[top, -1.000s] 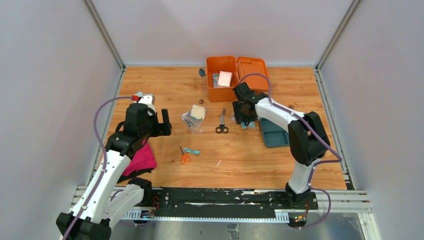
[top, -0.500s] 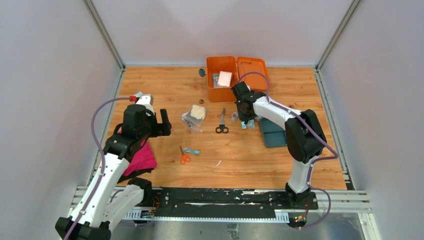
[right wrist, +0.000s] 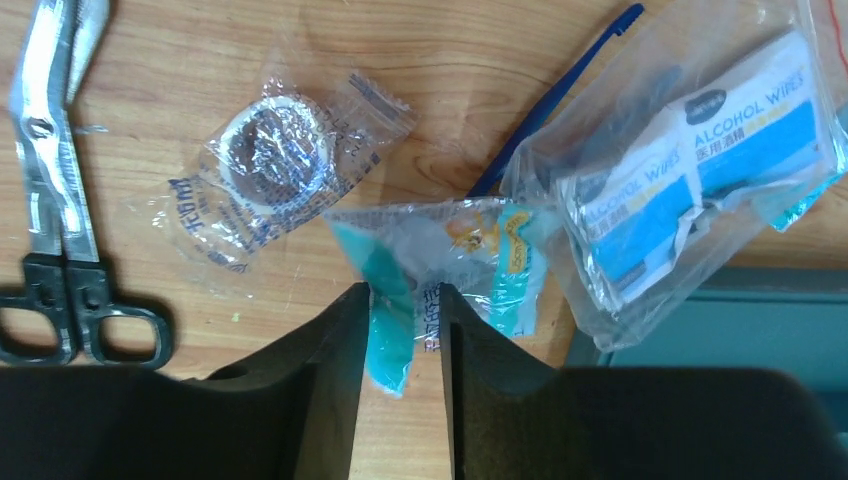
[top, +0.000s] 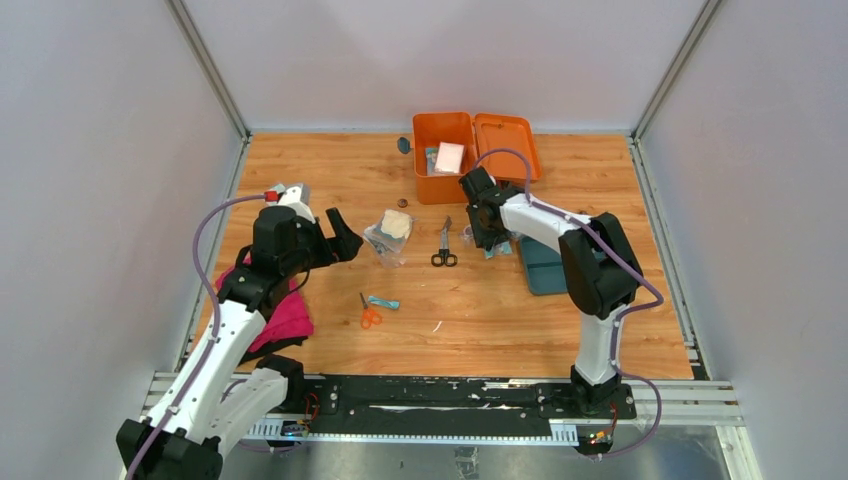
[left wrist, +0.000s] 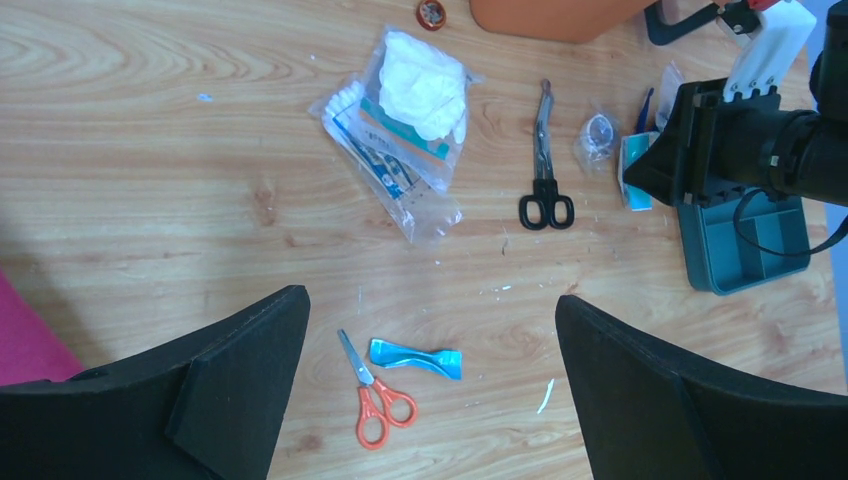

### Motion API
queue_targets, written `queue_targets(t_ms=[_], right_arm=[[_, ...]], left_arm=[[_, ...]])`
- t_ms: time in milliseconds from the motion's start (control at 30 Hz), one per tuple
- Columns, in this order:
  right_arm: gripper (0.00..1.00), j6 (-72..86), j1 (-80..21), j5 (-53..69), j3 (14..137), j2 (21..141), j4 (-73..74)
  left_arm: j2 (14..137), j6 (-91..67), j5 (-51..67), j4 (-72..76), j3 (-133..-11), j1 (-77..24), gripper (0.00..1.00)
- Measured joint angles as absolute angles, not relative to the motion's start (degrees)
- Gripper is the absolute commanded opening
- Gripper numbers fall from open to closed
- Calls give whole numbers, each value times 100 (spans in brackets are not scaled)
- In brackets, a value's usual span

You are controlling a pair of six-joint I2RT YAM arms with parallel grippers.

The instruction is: Organize the medicine kit

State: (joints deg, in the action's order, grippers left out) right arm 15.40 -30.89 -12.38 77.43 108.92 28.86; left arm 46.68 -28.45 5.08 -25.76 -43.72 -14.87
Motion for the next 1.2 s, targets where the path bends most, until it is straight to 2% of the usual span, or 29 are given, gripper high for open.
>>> queue_targets(t_ms=[233, 267, 433, 600, 800, 900, 1067, 1200], right_arm=[[1, 1505, -3089, -1262, 7819, 11050, 2814], [0, 1516, -3089, -1256, 7819, 11041, 2814], [0, 1544, -3092, -1144, 7719, 10718, 2832], [0, 1568, -3094, -978, 7730, 9769, 2856], [0, 1446, -3098, -635, 8510, 9384, 2779], [0, 1264, -3100, -537, 9120, 9603, 2672], [0, 923, -3079, -344, 10519, 10606, 2515], [7, 727, -3015, -86, 11577, 11671, 2440]], left_arm=[[4757, -2941, 620, -2405, -4268, -1487, 100], [4764, -2941, 622, -2388, -4268, -1487, 100], [4781, -3013, 644, -2220, -4139, -1487, 99], [4840, -3089, 720, -2097, -3903, -1487, 99], [4805, -3153, 729, -2029, -3739, -1487, 99], [4724, -3238, 742, -1997, -3548, -1487, 99], [4554, -3365, 803, -1981, -3236, -1490, 99], [4427, -3389, 838, -2027, -3144, -1492, 99]])
